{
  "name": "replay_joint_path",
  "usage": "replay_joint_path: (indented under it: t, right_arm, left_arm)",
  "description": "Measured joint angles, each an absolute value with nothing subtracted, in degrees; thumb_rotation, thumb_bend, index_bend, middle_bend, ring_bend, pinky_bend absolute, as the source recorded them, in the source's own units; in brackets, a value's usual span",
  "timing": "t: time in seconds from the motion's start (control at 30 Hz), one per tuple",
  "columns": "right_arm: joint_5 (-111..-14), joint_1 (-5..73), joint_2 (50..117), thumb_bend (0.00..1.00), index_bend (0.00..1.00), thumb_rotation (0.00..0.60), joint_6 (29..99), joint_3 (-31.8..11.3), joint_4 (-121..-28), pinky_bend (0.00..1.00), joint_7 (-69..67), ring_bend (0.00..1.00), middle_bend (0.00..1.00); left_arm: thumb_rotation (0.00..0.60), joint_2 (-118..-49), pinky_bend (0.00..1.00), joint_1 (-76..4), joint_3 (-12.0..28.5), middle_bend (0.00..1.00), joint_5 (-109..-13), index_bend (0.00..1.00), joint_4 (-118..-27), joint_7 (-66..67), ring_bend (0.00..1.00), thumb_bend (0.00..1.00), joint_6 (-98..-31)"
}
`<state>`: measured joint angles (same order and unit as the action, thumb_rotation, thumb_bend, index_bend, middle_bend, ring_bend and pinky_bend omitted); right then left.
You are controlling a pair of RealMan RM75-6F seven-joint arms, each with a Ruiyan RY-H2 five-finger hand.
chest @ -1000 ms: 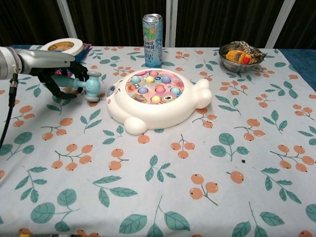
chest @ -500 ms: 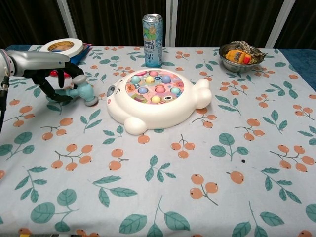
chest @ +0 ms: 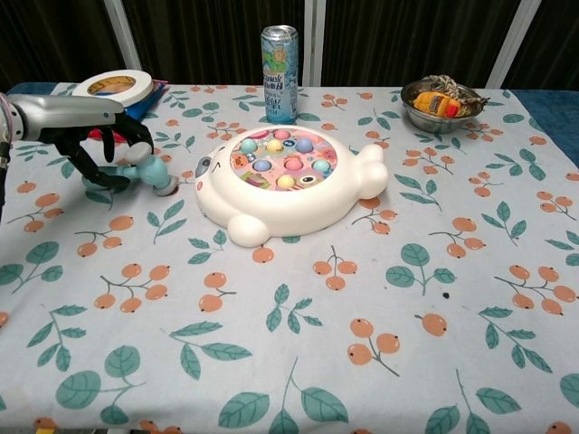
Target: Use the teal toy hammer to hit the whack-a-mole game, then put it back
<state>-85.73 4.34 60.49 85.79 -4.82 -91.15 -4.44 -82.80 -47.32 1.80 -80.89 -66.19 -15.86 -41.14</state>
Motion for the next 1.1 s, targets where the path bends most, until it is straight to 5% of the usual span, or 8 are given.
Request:
replay_joint_path:
  t: [0.43, 0.6, 0.7, 1.1]
  right_arm:
    - [-85.8, 4.2, 60.5, 0.18, 0.1, 0.6, 86.0, -4.8, -90.9, 0.11, -4.7, 0.06, 0.24]
    - [-85.9, 4.2, 60.4, 0.18, 0.1, 0.6, 86.1, -4.9, -90.9, 0.11, -4.7, 0.06, 0.24]
    - [-85.8, 4.2, 60.3, 0.18, 0.1, 0.6, 86.1, -5.0, -91.0, 0.11, -4.7, 0.06, 0.24]
    - [-86.1, 5.9, 60.0, 0.18, 0.1, 0.6, 83.5, -5.4, -88.5, 0.1, -12.4, 0.05, 0.22]
  left_arm:
    - [0.6, -82.5, 0.39, -47.1, 2.1, 0.42, -80.6, 0.33, -66.9, -15.4, 0.23, 0.32, -41.4]
    - [0.6, -81.7, 0.17, -46.1, 2.5, 0.22, -81.3, 0.15, -68.0, -16.7, 0.07, 0.31, -44.3]
    - [0.6, -80.7, 0.09, -45.0, 3.0, 0.16, -81.7, 0.14, -69.0, -17.8, 0.03, 0.31, -47.4]
    - [0.6, -73.5, 0.08, -32.3, 6.0, 0.18, -74.7, 0.18, -73.6, -13.6, 0.03, 0.25, -66.9]
